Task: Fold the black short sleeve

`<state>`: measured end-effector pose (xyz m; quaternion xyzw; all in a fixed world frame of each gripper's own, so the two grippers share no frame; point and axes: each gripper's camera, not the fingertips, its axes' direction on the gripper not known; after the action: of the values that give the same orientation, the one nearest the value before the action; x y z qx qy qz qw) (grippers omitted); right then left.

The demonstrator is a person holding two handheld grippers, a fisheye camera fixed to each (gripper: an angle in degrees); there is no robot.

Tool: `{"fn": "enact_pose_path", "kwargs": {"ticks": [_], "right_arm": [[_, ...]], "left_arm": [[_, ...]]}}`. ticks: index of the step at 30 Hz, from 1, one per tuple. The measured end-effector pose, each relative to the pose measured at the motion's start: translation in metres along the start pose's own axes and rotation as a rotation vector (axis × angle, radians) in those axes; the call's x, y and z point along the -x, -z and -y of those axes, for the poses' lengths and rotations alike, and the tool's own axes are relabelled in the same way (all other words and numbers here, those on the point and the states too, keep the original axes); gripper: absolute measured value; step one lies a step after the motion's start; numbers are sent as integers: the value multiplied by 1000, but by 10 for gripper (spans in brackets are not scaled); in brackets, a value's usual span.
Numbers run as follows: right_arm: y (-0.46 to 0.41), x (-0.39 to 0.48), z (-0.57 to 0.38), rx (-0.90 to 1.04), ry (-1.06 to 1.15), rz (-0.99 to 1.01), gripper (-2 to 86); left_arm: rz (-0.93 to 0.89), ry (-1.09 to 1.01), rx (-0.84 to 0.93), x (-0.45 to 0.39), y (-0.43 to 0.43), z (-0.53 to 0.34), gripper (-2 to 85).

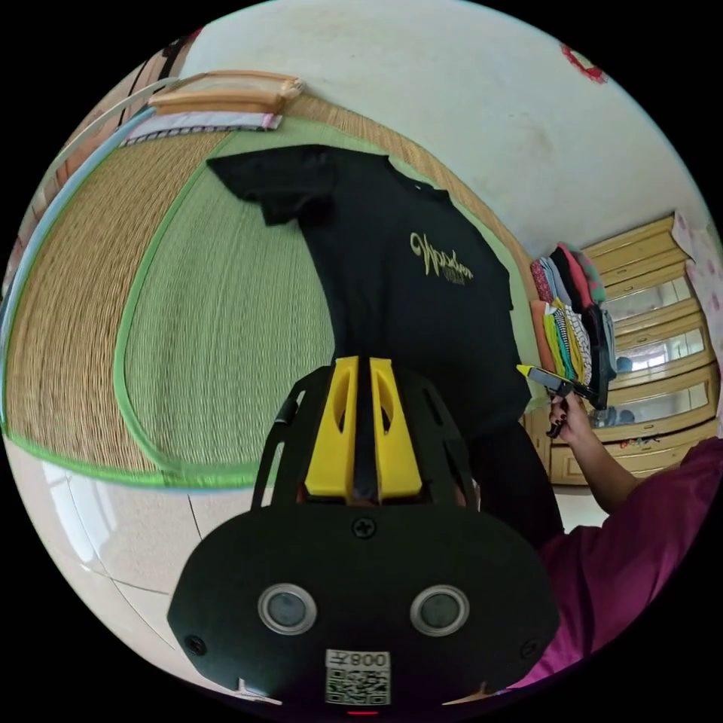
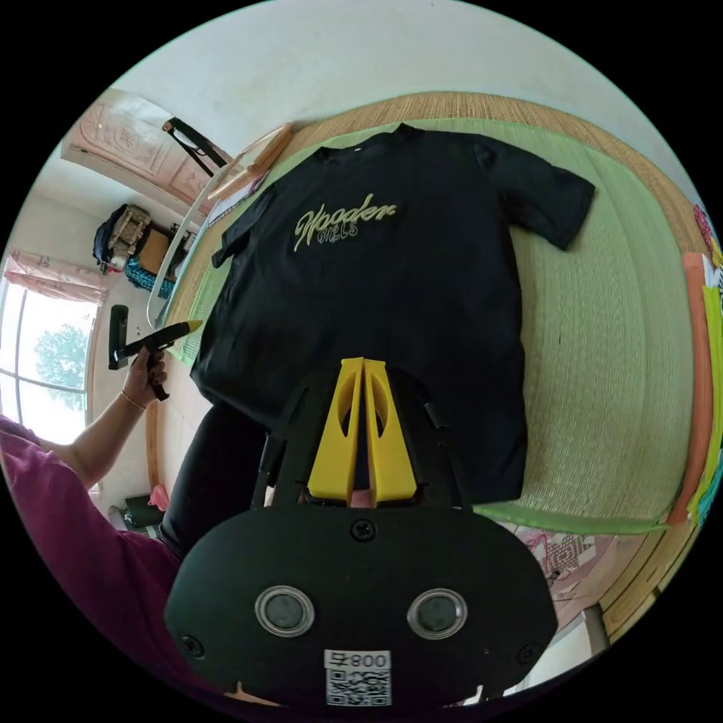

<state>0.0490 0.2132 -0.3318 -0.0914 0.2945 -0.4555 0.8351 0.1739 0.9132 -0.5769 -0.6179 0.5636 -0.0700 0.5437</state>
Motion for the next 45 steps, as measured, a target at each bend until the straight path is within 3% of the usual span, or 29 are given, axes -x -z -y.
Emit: {"fn": "enact_pose_path", "kwargs": {"ticks": [6, 13, 15, 26, 32, 38, 45], "right_arm": [[7, -7, -24, 56, -4, -68, -6], [66, -46, -60, -54, -89, -202, -5], [72, -65, -66, -46, -126, -180, -5], [69, -106, -110, -11, -196, -61, -5], [93, -127, -134, -87, -246, 29, -5], [123, -160, -127, -261, -272, 68, 1], [117, -193, -67, -425, -310, -9, 41]], "left_arm": [[89, 83, 6, -13, 16, -31, 44], [99, 140, -22, -27, 40, -30, 68], [115, 156, 49, -31, 33, -26, 35], [139, 167, 52, -78, 64, -12, 6], [198, 179, -72, -122, 104, 5, 3], [40, 23, -154, -197, 113, 67, 9], [-205, -329, -15, -360, 32, 212, 47]]}}
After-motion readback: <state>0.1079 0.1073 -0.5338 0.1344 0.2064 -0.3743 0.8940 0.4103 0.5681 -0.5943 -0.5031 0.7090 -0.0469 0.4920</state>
